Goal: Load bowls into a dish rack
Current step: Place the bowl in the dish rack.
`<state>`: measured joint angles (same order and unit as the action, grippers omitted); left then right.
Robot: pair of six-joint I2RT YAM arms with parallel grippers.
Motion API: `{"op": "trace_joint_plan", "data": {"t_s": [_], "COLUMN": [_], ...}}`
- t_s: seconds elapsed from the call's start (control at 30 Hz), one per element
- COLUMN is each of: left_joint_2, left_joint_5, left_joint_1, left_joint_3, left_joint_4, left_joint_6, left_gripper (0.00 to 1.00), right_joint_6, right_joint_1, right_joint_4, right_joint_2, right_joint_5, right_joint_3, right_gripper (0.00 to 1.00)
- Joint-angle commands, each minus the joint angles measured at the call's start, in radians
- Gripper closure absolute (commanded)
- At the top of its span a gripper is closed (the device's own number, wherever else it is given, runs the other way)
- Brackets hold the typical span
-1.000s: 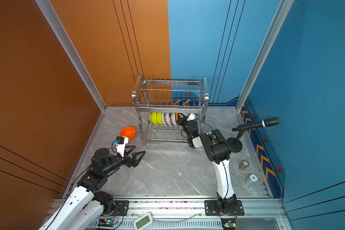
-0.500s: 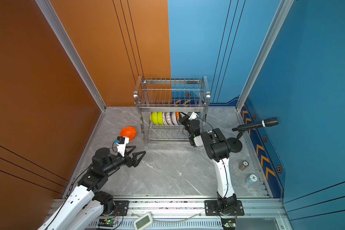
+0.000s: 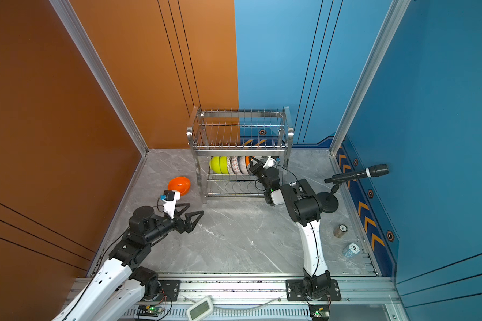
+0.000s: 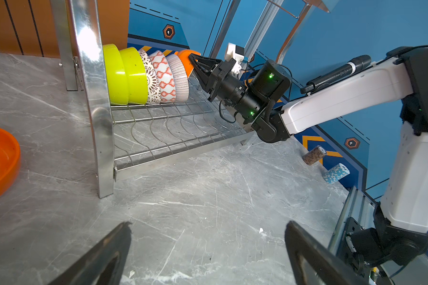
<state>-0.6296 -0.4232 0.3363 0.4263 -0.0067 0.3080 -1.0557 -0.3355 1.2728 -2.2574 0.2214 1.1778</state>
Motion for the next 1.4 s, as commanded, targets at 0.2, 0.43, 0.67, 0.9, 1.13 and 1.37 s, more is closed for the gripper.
{"op": "trace_joint_plan", "data": {"t_s": [0.2,0.43,0.67,0.9,1.13,1.37], "left_joint_2": [-0.005,-0.008,-0.005,-0.003,0.002,0.002], "left_joint_5": [-0.03,-0.026,-0.026,-0.029,-0.017,0.037], "left_joint_1": [0.004,0.003,0.003,0.003,0.003,-0.004], "left_joint_3": [-0.004,-0.003,-0.005,-0.003,-0.004,0.016], "left_joint_4": [0.02,0.02,0.019,0.019,0.013,-0.035], "left_joint_6": [0.006,0.005,0.007,0.007,0.002,-0.001], "left_gripper": [0.02,0.02,0.02,0.02,0.02,0.02], "right_joint_6": [0.05,0.068,0.079,0.121,0.169,0.227], "right_joint_1": [0.055,0.059,0.052,0.036,0.012,-0.008], "right_joint_4": [-0.093,-0.132,-0.139,-0.189,-0.237,-0.288], "right_joint_2": [0.004,0.024,0.038,0.069,0.106,0.161], "right_joint_5": [0.148,0.143,0.108,0.064,0.002,-0.059], "right_joint_3": [-0.02,-0.03,-0.042,-0.049,-0.061,-0.09], "right_gripper": [0.94,0.88,0.82,0.78,0.68,0.58]}}
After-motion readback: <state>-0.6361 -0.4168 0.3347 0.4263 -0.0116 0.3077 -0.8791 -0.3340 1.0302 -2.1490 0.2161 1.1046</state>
